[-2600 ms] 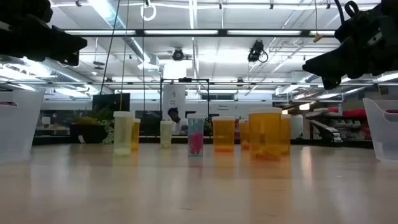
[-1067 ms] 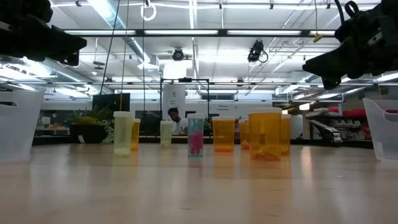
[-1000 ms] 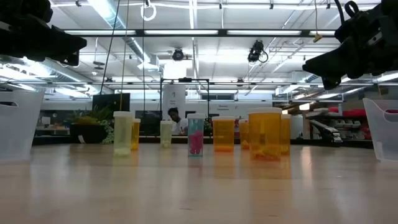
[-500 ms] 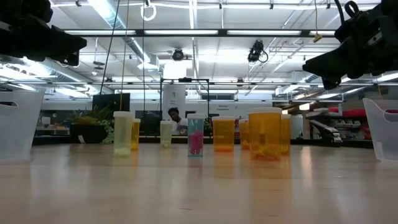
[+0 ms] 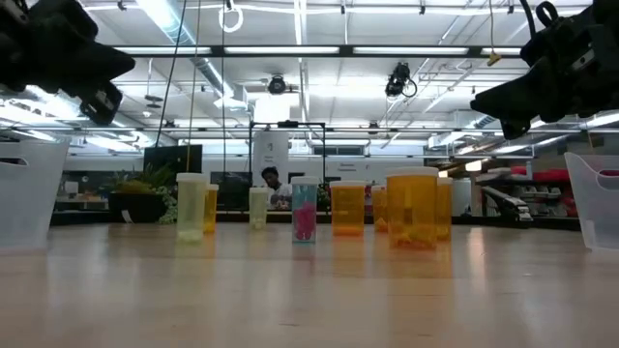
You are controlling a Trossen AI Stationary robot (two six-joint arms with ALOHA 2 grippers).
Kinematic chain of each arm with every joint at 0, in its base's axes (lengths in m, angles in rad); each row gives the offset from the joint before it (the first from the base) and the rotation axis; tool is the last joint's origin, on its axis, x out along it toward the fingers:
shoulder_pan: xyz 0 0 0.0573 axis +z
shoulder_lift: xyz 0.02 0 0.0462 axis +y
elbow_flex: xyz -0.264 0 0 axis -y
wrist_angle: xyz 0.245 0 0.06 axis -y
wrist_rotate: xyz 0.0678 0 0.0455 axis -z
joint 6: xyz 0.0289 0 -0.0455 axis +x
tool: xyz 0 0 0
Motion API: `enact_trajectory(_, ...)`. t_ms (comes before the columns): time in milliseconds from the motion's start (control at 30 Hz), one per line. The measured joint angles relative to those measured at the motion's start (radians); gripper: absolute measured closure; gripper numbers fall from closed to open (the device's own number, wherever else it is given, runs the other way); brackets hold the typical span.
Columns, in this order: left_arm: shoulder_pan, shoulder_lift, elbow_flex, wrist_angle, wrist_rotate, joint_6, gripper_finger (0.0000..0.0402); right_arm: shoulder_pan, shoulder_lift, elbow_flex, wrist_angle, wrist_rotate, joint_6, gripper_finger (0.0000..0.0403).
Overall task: Pick and place medicine bottles into bin by pill shape (circle, oval)
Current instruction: Put the small yellow pill bottle into the left transparent bin
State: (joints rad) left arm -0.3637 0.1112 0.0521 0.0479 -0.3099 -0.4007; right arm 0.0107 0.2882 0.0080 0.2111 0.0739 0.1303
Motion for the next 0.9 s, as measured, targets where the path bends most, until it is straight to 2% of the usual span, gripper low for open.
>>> enact_trajectory(100, 0.002, 0.0, 0.0, 0.01, -0.003, -0.063, 0.0376, 0.0, 0.0, 0.0, 0.0, 0.0, 0.0, 0.0324)
enact_trajectory(233, 0.002, 0.0, 0.0, 0.008, -0.011, -0.036, 0.0372, 0.0, 0.0, 0.0, 0.0, 0.0, 0.0, 0.0324)
enact_trajectory(400, 0.003, 0.0, 0.0, 0.017, -0.095, -0.063, 0.0369, 0.0, 0.0, 0.0, 0.0, 0.0, 0.0, 0.0324)
enact_trajectory(533, 0.032, 0.021, 0.001, 0.045, -0.14, -0.003, 0.0381, 0.0, 0.0, 0.0, 0.0, 0.0, 0.0, 0.0324)
enact_trajectory(700, 0.119, 0.112, 0.032, 0.029, -0.132, -0.015, 0.0394, 0.0, 0.0, 0.0, 0.0, 0.0, 0.0, 0.0324)
enact_trajectory(900, 0.197, 0.284, 0.04, 0.024, -0.104, -0.072, 0.0383, 0.0, 0.0, 0.0, -0.001, 0.0, 0.0, 0.0324)
